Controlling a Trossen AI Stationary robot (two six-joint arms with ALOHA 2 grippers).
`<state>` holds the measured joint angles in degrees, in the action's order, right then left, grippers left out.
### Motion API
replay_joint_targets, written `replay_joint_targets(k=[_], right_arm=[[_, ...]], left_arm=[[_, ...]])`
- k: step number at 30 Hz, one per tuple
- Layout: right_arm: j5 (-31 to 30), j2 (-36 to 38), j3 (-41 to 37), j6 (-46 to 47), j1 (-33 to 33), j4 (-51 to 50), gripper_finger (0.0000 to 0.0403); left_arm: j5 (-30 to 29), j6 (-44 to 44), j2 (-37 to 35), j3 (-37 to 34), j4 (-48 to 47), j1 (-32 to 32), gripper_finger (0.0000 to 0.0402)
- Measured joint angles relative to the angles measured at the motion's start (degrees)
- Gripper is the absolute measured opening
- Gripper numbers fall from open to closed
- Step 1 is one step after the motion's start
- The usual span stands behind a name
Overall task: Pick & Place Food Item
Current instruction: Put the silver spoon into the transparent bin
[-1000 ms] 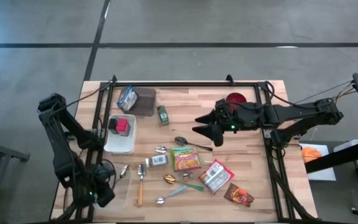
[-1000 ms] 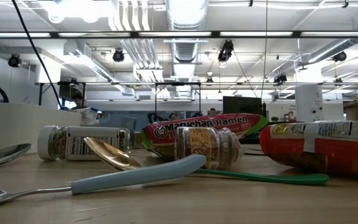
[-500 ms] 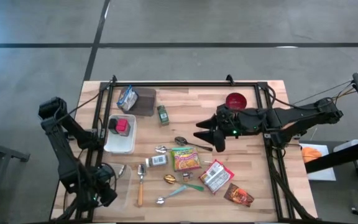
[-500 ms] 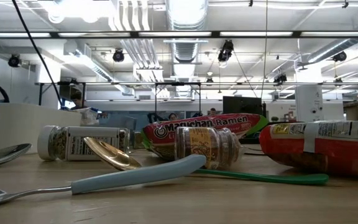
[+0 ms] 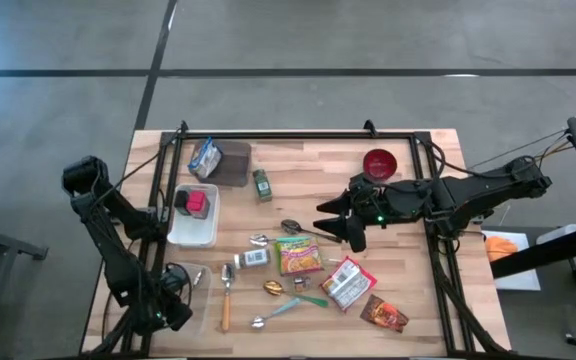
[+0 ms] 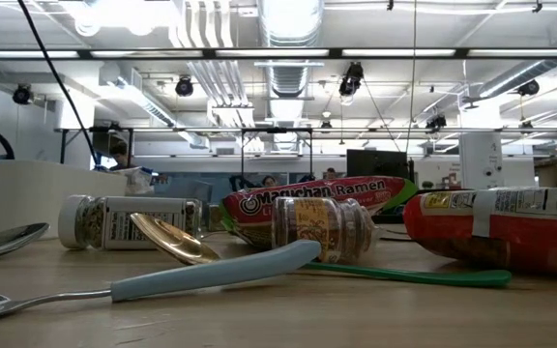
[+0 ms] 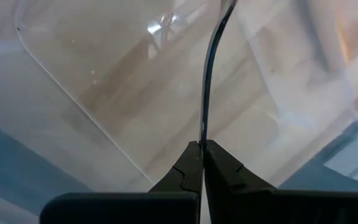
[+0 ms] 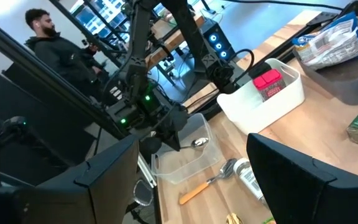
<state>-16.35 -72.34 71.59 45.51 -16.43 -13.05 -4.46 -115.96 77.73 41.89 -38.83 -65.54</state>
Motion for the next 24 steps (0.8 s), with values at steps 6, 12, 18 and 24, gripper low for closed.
replay_joint_targets(k=[6,12,18,24], right_arm=[[-0.4,0.0,-0.2,0.0,-0.2,0.0,0.0295],[-0.4,-0.1,-0.7,0.0,-0.2,0.0,0.0295],[-0.4,-0.2,-1.3,0.7,-0.2,0.0,0.0295],[-0.4,-0.2,-1.6,1.0,-0.6,0.0,0.0295]], left_arm=[[1.4,-0.6,-0.1,-2.2,1.4,0.4,0.0],[3.6,0.2,-0.1,-2.9,2.1,1.8,0.0],[5.1,0.6,0.0,-3.0,2.4,2.9,0.0],[5.5,0.6,0.0,-3.0,2.5,3.1,0.0]])
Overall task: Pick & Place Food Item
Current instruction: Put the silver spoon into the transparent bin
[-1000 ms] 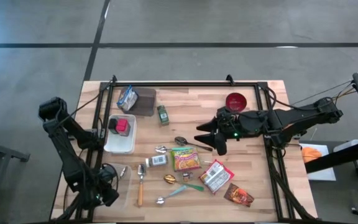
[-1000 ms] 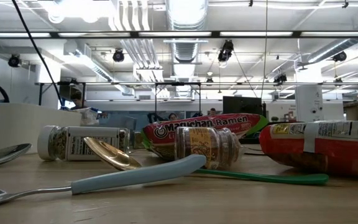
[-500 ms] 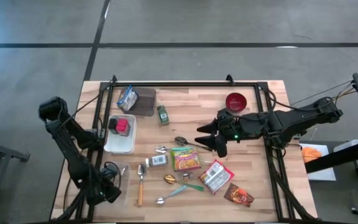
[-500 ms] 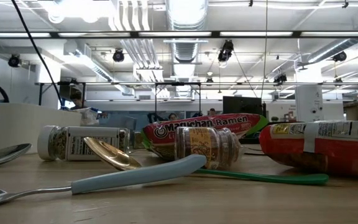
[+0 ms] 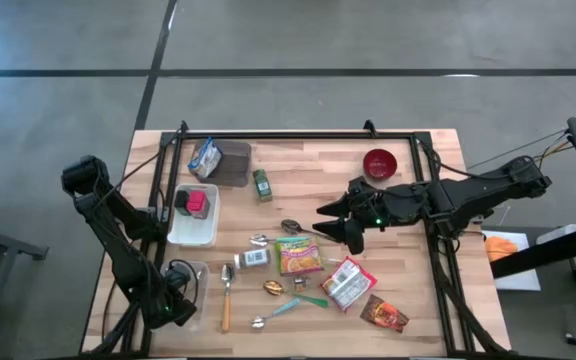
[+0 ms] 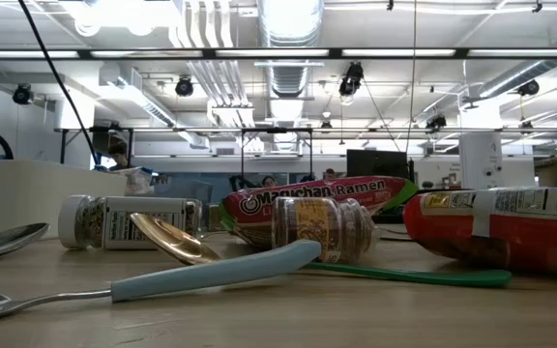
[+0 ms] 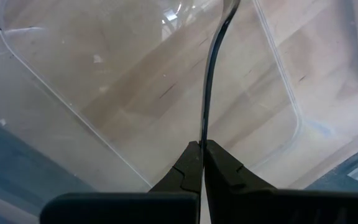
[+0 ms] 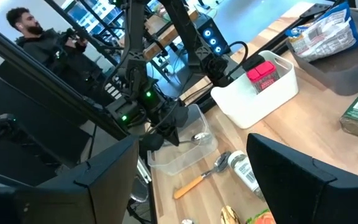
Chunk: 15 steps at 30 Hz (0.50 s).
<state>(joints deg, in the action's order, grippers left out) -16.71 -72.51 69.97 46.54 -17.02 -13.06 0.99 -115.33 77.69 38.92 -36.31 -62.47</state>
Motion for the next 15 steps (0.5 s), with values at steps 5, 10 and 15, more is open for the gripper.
replay_joint_targets(k=[5,10,15], right_arm=[[0.0,0.0,0.0,0.0,-0.7,0.0,0.0295],[-0.2,0.0,0.0,0.5,-1.3,0.0,0.0295],[-1.4,0.0,0.0,1.1,-1.7,0.0,0.0295]], left_arm=[[0.1,0.0,0.0,0.0,0.1,0.2,0.0],[1.2,0.0,0.0,0.0,0.1,0.5,0.0011],[1.6,0.0,0.0,0.0,0.2,0.6,0.0059]])
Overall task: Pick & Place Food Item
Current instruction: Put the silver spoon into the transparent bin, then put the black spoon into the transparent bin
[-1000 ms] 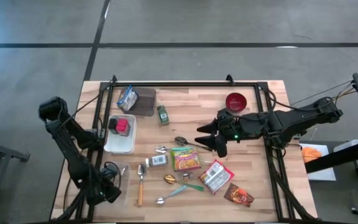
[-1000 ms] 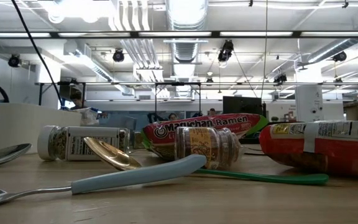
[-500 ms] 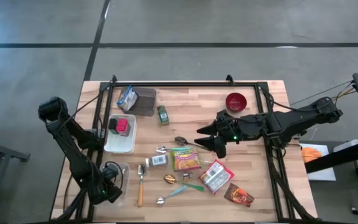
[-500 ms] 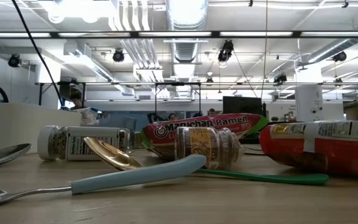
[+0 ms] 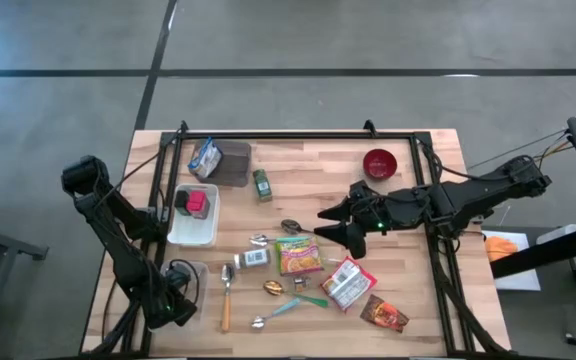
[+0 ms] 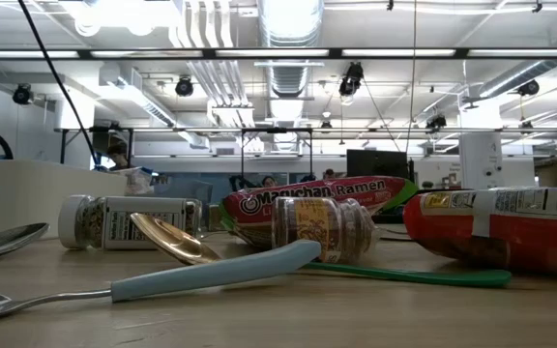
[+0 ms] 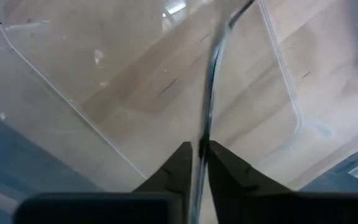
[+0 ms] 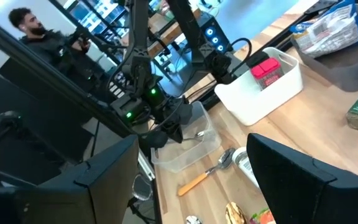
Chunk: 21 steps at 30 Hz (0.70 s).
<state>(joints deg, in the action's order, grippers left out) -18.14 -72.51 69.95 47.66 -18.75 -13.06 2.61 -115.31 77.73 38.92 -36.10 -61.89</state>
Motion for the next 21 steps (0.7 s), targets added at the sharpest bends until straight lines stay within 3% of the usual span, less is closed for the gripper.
replay_joint_targets(k=[13,21], right_arm=[[-0.1,0.0,0.0,0.4,-0.2,0.0,0.0295],[0.0,0.0,0.0,1.0,-0.2,0.0,0.0295]], left_arm=[[0.7,-0.5,-1.7,0.9,0.7,0.5,0.0185],[-1.5,-3.9,-9.2,2.7,0.5,0.5,0.0206]])
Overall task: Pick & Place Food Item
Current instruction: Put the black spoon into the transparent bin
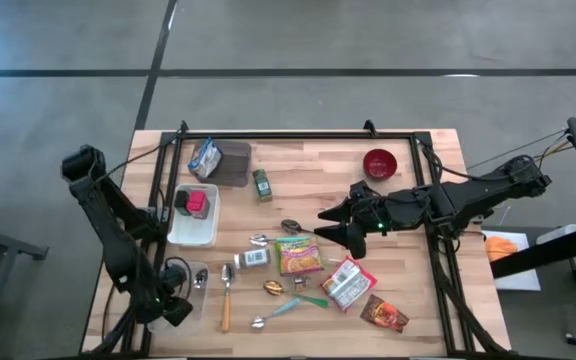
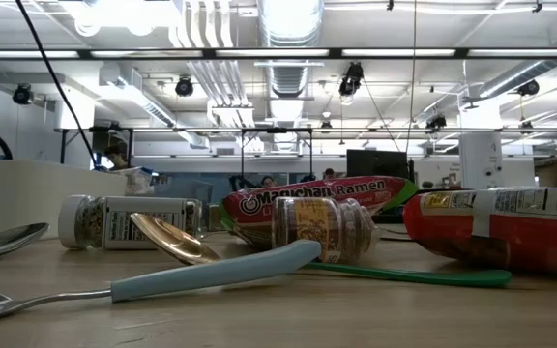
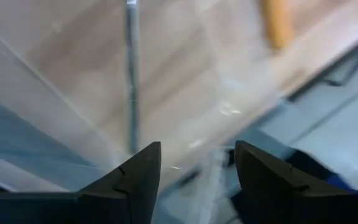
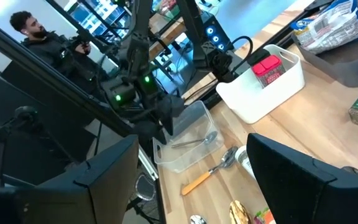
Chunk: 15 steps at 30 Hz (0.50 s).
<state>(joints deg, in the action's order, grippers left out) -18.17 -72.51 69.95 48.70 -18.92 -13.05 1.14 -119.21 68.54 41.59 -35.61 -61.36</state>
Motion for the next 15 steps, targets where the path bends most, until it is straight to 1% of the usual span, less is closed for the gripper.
replay_joint_targets(k=[3,5,11,15], right_arm=[[0.0,0.0,0.0,0.0,0.0,0.0,0.0295],[0.0,0.0,0.0,0.0,0.0,0.0,0.0295],[0.1,0.0,0.0,-0.2,0.0,0.0,0.0295],[0.1,0.0,0.0,-0.1,-0.4,0.0,0.0295]], left_arm=[[-2.6,-1.3,-1.7,2.0,-0.4,0.9,0.0205],[-2.9,-0.5,-1.6,4.0,-1.9,2.6,0.0204],[-3.0,4.1,1.8,11.0,-11.4,9.2,0.019],[-3.0,7.5,3.9,13.8,-12.0,14.4,0.0174]])
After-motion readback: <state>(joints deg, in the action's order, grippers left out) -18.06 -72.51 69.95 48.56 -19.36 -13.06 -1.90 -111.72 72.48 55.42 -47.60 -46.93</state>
